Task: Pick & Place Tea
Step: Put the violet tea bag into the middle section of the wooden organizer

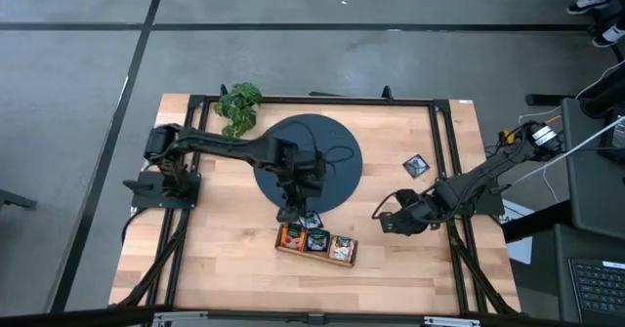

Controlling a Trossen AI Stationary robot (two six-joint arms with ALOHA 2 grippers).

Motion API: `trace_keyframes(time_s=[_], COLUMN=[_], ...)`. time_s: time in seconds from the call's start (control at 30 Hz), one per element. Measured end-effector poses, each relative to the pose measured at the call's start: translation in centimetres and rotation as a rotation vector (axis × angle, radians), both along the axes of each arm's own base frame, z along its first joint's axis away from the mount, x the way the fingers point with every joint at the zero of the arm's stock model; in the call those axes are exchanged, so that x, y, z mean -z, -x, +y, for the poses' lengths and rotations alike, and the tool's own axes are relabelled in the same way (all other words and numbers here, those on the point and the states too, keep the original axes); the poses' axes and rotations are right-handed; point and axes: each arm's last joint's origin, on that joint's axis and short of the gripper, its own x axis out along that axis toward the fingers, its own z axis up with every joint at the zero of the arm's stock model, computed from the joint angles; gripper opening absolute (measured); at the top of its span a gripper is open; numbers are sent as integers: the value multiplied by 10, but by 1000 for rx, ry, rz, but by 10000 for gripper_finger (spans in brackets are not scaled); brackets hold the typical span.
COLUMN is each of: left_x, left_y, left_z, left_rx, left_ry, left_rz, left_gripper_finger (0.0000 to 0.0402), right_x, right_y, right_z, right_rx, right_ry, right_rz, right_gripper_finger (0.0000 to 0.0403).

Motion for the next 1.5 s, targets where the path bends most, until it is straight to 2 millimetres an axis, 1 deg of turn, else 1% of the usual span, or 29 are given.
trace_keyframes(time_s=[0.27,0.47,0.6,0.73,0.9,1.17,1.4,1.5], left_x=[-1,8,16,26,32,50,53,53], left_y=[-34,-61,-72,-75,-77,-80,-82,-82], left_z=[-26,-47,-59,-65,-63,-64,-64,-64], left_rx=[75,101,105,79,41,44,43,41], left_ry=[-12,-14,-50,-143,-191,-197,-194,-198], left_rz=[103,188,226,271,289,352,341,342], left_gripper_finger=[2,2,2,2,2,2,4,13], right_x=[1,1,2,2,2,3,3,3], right_y=[3,3,4,4,5,7,8,8], right_z=[-1,-2,-1,-1,-1,-2,-3,-3], right_rx=[-19,-99,-142,-198,-247,-249,-270,-273], right_ry=[21,53,54,55,74,99,120,125], right_rz=[23,17,19,15,10,34,29,26], right_gripper_finger=[102,102,102,102,102,102,102,102])
